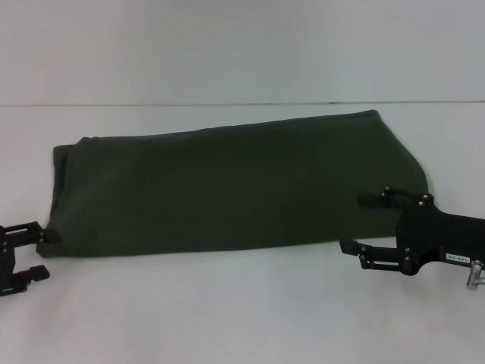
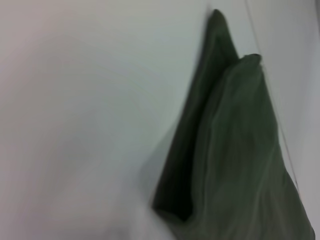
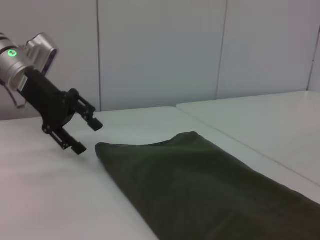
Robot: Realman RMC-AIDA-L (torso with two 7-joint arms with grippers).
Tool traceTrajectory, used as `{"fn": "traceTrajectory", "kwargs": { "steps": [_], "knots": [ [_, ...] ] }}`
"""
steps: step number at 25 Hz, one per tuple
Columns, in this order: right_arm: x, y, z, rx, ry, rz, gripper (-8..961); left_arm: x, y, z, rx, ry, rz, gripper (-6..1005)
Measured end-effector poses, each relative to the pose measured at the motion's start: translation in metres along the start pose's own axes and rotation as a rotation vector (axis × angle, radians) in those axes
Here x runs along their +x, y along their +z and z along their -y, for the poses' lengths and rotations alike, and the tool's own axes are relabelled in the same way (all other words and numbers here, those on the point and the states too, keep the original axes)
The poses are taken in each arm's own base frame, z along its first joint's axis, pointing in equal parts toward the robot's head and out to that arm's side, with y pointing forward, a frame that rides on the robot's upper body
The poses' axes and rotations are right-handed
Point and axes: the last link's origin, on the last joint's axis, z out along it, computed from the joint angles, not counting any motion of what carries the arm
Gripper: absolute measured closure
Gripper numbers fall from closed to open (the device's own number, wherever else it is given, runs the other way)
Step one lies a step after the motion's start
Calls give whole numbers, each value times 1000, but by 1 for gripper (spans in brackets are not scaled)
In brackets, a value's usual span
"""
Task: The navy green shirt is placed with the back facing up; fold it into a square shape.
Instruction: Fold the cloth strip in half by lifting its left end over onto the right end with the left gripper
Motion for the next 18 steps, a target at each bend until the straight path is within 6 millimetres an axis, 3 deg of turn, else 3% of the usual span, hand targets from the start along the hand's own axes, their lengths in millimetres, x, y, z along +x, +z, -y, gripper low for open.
{"fn": "traceTrajectory", "kwargs": {
  "steps": [8,18],
  "knots": [
    [0,-1,1,8,1,3,77,-3,9,10,-7,-86,-22,284],
    [-1,-1,1,6,-3,3,77,3,5,18,-21,-139,-103,290]
  ]
}}
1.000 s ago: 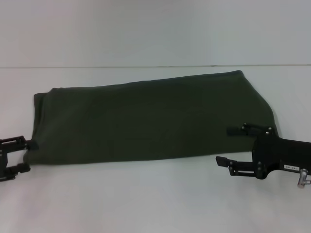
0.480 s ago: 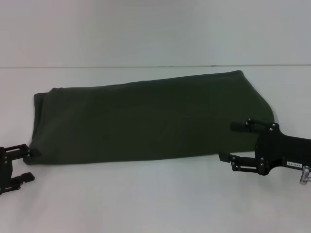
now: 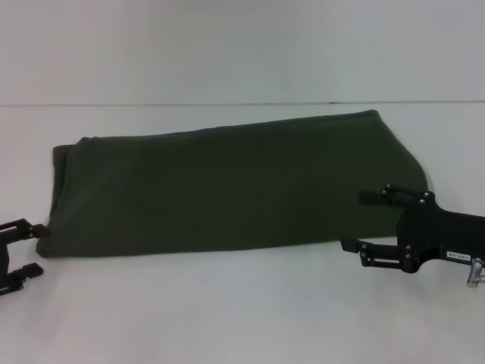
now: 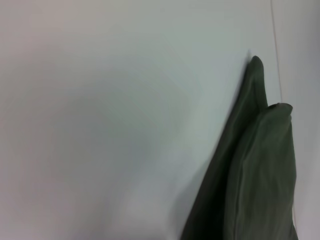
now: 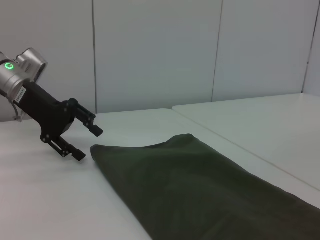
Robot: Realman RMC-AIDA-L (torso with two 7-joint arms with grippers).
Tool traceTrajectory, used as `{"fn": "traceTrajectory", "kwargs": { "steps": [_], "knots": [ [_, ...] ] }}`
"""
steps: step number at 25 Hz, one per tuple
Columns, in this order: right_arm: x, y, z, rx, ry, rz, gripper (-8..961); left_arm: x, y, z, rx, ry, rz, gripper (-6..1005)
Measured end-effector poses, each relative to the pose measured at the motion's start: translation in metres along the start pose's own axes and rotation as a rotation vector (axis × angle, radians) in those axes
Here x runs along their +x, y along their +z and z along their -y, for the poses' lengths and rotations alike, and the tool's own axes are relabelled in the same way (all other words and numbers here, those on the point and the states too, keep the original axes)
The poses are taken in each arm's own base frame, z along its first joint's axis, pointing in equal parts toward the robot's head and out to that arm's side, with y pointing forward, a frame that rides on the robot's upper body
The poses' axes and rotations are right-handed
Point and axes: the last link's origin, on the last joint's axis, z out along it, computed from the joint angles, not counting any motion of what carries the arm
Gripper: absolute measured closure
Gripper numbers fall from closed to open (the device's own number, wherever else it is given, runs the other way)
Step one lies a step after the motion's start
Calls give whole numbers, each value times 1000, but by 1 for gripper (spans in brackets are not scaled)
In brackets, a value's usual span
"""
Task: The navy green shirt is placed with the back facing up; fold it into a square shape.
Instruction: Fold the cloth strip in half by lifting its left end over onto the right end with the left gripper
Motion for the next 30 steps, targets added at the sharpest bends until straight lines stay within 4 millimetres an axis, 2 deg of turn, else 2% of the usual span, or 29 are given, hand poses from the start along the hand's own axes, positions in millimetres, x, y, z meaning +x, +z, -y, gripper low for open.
{"fn": "traceTrajectory", "kwargs": {
  "steps": [30],
  "knots": [
    [0,1,1,4,6,-3,78,4,17,-10,18,-1,-4,294]
  ]
}}
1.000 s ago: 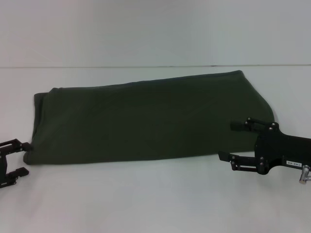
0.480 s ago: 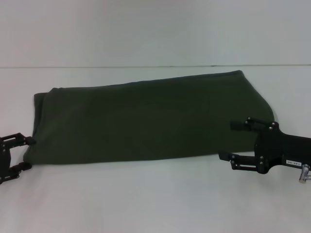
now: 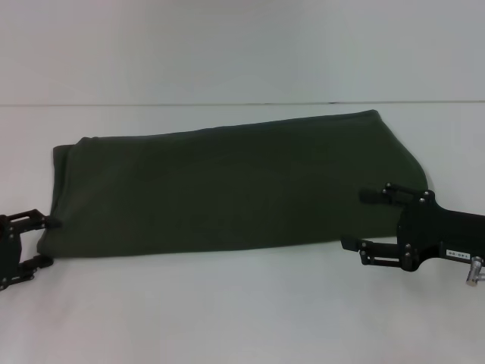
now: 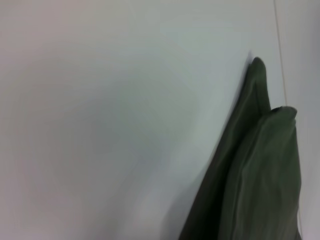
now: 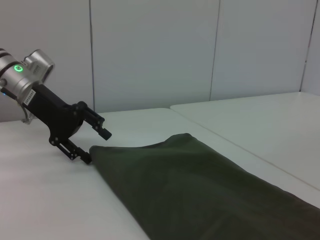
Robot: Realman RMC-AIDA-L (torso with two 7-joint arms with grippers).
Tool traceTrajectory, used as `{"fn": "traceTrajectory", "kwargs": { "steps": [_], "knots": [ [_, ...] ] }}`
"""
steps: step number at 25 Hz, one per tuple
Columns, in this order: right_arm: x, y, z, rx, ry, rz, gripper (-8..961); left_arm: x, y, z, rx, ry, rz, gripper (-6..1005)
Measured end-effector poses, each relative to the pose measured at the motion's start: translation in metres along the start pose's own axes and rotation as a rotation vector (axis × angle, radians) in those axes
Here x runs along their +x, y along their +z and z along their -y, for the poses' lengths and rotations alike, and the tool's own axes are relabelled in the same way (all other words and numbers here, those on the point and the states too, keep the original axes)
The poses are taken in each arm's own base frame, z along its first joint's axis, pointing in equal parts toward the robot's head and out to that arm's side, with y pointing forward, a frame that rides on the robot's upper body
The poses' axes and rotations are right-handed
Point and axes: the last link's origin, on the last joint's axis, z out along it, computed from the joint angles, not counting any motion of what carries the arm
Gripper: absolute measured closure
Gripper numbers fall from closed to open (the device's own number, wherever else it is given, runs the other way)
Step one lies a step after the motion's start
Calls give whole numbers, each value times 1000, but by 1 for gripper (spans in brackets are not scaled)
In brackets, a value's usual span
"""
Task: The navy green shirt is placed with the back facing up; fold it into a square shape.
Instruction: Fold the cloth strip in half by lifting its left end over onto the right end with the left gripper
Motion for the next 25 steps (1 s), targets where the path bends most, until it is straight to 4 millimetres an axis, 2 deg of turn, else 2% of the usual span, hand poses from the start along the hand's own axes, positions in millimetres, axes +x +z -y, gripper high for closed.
{"fn": "traceTrajectory", "kwargs": {
  "steps": [25],
  "knots": [
    [0,0,0,-1,0,1,77,2,13,-8,19,35,-3,297]
  ]
}}
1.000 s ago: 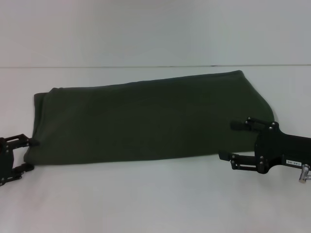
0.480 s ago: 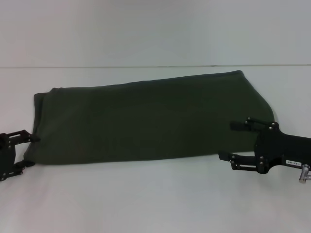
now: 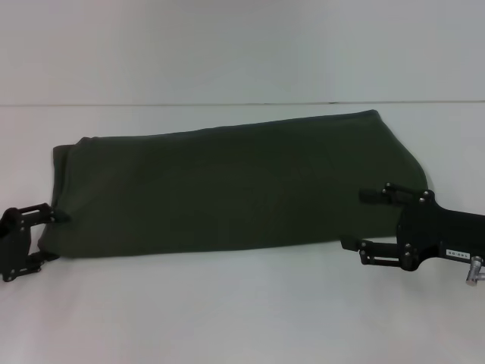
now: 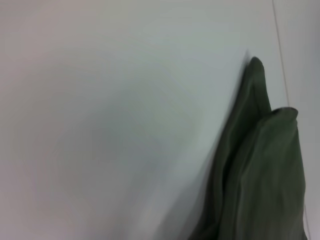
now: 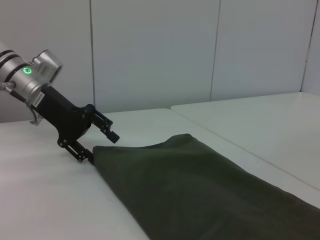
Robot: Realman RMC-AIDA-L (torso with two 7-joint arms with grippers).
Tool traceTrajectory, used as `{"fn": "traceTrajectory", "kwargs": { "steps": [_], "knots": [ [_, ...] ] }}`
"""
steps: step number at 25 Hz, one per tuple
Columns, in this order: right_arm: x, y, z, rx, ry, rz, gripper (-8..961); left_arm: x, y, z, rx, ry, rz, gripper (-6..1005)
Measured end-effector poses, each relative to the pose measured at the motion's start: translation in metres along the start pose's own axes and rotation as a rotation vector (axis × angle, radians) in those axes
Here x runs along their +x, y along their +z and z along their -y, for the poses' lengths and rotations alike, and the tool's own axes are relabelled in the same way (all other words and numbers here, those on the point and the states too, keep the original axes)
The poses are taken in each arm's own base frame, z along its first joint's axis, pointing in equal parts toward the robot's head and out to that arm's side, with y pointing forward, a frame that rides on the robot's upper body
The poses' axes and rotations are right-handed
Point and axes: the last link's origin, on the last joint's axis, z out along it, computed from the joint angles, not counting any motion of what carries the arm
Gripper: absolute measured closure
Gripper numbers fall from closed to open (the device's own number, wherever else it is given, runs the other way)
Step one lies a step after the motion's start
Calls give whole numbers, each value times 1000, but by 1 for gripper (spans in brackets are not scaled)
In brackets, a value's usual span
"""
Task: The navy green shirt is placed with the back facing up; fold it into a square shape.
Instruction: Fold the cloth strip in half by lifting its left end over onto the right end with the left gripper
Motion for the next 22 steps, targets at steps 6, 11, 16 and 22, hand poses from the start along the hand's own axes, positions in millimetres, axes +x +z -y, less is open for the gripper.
{"fn": "traceTrajectory", "kwargs": {
  "steps": [6,11,16,22],
  "knots": [
    [0,0,0,0,-1,0,77,1,2,-4,-1,11,2,298],
    [-1,0,1,3,-2,3,78,3,5,-10,17,49,20,299],
    [-2,-2,2,9,-4,6,78,5,8,-14,37,76,21,421],
    [-3,-3,2,9,-1,15,78,6,8,-13,44,74,9,747]
  ]
}}
